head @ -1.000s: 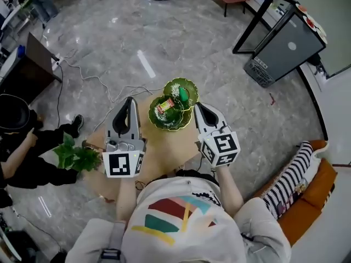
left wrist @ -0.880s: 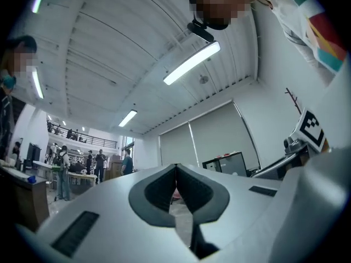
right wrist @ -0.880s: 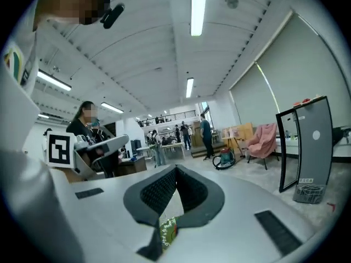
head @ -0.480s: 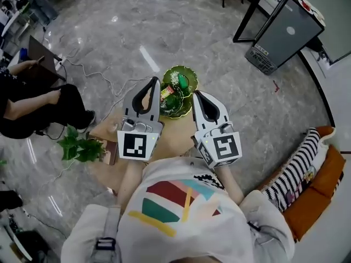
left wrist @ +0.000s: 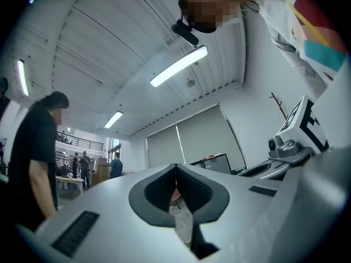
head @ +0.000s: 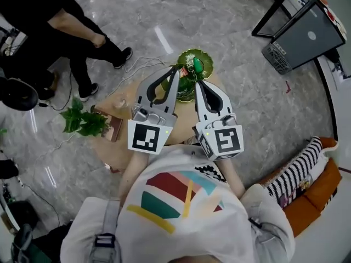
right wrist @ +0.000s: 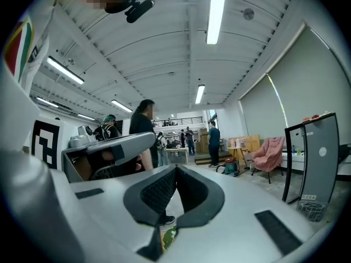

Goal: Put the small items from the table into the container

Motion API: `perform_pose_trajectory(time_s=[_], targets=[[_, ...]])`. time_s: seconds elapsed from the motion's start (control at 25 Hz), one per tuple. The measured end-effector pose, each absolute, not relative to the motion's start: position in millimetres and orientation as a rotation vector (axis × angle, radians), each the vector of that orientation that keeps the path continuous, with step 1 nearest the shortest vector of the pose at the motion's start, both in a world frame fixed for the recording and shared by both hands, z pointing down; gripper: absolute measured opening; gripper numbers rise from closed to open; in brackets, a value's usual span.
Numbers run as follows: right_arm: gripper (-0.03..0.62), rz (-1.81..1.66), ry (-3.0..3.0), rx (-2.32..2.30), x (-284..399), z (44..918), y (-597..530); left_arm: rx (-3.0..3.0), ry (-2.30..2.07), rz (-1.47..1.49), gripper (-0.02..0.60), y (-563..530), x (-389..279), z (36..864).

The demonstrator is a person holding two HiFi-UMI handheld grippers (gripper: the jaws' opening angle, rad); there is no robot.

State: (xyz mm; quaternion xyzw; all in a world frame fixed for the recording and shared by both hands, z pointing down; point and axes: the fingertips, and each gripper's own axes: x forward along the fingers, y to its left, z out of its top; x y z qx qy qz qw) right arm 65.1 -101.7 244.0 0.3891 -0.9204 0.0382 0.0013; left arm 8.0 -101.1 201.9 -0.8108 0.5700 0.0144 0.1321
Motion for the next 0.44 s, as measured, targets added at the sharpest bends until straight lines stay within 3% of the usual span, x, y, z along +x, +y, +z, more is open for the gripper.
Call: perform_pose_trajectory(time_s=[0.44], targets=[[0.014,0.156,-2.932,1.071,26.1,247.4,-96.9,-2.265,1.768,-0.007,0.009,-95.3,-31.0,200.3]])
